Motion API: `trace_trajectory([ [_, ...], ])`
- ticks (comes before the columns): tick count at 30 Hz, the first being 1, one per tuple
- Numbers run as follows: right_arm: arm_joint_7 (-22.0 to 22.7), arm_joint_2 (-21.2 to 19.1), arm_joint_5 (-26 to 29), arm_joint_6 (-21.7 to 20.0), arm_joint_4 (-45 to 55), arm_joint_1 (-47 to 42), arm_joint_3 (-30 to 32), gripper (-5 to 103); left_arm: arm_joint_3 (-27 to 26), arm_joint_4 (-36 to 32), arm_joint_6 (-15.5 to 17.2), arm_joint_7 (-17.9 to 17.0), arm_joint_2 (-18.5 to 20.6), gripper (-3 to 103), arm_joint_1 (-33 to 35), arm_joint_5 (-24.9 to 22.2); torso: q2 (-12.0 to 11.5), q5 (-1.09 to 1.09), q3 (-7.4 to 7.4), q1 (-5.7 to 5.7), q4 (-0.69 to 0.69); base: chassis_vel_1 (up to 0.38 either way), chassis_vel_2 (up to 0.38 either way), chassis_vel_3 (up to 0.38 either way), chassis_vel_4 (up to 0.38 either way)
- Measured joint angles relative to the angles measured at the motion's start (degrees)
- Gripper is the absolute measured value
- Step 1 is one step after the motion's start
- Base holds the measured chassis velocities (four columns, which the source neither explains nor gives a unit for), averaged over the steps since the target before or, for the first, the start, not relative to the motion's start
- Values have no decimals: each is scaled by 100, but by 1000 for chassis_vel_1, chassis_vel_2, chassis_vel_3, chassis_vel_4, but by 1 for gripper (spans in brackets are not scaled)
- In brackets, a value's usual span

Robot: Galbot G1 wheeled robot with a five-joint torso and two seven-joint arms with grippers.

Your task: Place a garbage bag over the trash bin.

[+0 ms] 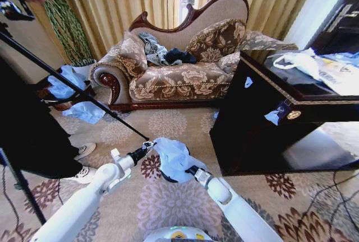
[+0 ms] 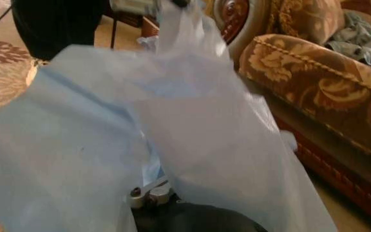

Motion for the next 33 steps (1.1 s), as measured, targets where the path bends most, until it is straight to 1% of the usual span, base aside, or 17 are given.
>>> trace_trajectory([
  [4, 2, 66, 37, -130, -35, 299, -220, 0, -18, 182, 1, 0, -144, 0, -64, 71, 0, 0, 0, 0, 0, 0, 0, 0, 0],
  [8, 4, 139, 77, -211, -147, 622, -434, 0, -65, 219, 1, -27, -222, 0, -45, 80, 0, 1, 0, 0, 1, 0, 0, 0, 0],
  [9, 4, 223, 95, -244, -284, 861, -582, 0, -104, 231, 1, -47, -294, 0, -18, 88, 0, 1, 0, 0, 1, 0, 0, 0, 0],
  [11, 5, 268, 102, -256, -355, 968, -646, 0, -123, 241, 1, -51, -332, 0, -8, 95, 0, 1, 0, 0, 1, 0, 0, 0, 0],
  [13, 7, 396, 114, -292, -591, 1251, -816, 0, -152, 308, -1, -70, -439, 0, -5, 126, 0, 1, 0, 0, 1, 0, 0, 0, 0],
  [17, -54, 574, 98, -304, -1034, 1684, -1086, 0, -166, 440, -4, -83, -596, 0, -33, 207, 0, 0, 0, 0, 1, 0, 0, 0, 0],
  [21, -81, 665, 88, -297, -1402, 1932, -1260, 0, -208, 584, -7, -85, -712, 0, -66, 275, 0, 0, 0, 0, 0, 0, 0, 0, 0],
  [28, -210, 777, 83, -296, -1854, 2315, -1542, 0, -317, 705, -15, -87, -837, 0, -75, 359, 0, 0, 0, -1, 1, 0, 0, 0, 0],
  [31, -328, 877, 93, -308, -2155, 2572, -1877, 0, -322, 776, -20, -54, -903, 0, -97, 462, 0, 0, 0, -1, 0, 0, 0, 0, 0],
  [33, -342, 923, 90, -306, -2249, 2629, -1948, 0, -322, 801, -21, -42, -922, 0, -115, 484, 0, 0, 0, -1, 0, 0, 0, 0, 0],
])
